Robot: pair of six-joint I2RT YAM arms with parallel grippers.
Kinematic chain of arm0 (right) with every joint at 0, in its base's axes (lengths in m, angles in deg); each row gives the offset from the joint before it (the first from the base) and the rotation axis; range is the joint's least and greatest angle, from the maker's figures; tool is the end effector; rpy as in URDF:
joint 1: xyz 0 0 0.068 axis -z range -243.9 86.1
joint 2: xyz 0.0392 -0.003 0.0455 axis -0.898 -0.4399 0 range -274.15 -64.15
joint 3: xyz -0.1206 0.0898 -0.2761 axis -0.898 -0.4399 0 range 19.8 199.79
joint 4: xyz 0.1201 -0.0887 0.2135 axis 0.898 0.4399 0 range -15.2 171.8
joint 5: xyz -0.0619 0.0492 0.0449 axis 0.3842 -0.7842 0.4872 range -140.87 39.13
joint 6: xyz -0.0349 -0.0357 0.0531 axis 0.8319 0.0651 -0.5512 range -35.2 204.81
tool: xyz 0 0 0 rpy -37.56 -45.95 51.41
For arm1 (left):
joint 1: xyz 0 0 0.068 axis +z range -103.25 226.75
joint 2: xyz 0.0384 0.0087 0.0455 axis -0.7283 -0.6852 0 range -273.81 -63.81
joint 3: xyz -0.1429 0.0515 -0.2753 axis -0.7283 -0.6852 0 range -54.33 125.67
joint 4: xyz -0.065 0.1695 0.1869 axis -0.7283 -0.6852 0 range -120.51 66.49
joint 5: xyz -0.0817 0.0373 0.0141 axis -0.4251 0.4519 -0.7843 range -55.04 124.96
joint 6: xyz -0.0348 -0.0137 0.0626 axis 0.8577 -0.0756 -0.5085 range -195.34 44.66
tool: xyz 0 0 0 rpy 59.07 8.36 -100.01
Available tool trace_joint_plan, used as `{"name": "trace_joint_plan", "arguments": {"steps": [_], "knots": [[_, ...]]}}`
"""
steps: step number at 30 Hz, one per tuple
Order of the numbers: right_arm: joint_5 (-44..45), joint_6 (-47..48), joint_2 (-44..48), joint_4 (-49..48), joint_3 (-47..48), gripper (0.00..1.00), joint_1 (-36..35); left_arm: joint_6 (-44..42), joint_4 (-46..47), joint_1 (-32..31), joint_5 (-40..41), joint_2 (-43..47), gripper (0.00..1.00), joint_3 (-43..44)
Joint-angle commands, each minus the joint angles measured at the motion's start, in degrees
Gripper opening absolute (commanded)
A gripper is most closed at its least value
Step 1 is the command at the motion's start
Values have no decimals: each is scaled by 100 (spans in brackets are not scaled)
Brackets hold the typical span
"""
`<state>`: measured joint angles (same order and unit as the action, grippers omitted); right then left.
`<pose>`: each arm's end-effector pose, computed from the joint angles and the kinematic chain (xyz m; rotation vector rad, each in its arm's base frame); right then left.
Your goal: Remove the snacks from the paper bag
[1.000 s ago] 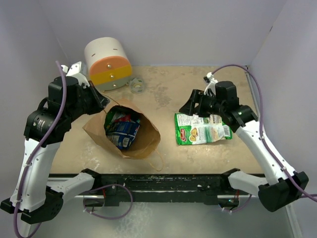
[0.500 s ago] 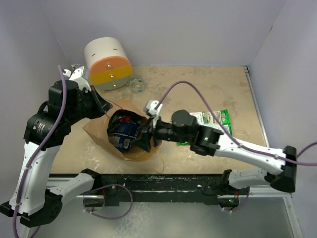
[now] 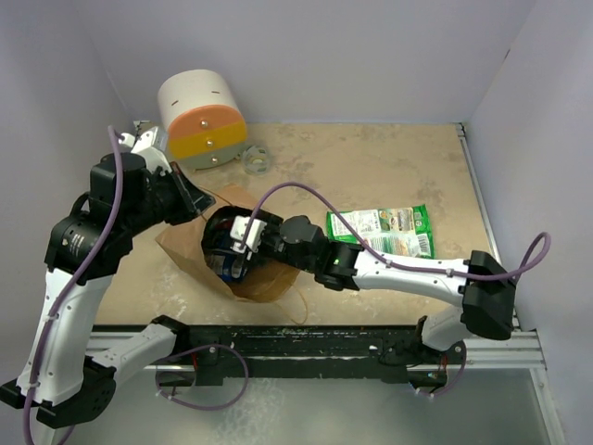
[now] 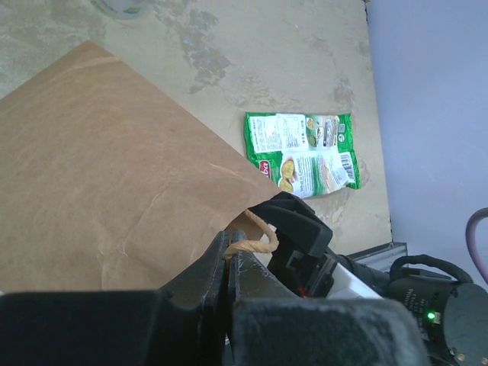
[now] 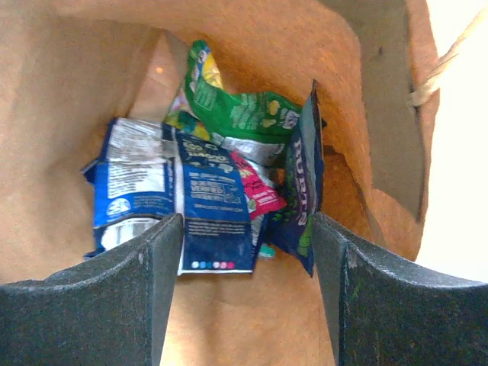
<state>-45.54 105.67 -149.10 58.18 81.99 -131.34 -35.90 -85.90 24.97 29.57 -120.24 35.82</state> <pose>0.1490 0.3438 0.3657 -1.1358 1.2722 0.5323 0.1260 -0.0564 0.4901 -0.2715 2.1394 -0.7380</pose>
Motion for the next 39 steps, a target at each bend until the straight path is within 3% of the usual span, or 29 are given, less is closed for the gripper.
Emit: {"name": "trace_joint_plan", "arguments": {"steps": [1,11,18,26,30,33,39], "knots": [[738,869,-237,-868,-107,70,2,112,401,0,206,203,0,92],[1389,1349,-1202,-1614,183,69,129,-125,329,5,245,224,0,187],[1134,1479,-1610,-1946,494,66,317,-365,165,8,366,73,0,456],[462,1229,-1871,-2082,642,38,451,-266,188,5,265,-31,0,411],[-804,619,-1376,-1951,273,32,450,-246,201,1,345,-72,0,419],[-1221,411,-920,-1997,-133,34,447,-277,209,5,404,-92,0,472],[-1188,280,-122,-2068,-820,62,453,-230,265,7,422,-147,0,498]]}}
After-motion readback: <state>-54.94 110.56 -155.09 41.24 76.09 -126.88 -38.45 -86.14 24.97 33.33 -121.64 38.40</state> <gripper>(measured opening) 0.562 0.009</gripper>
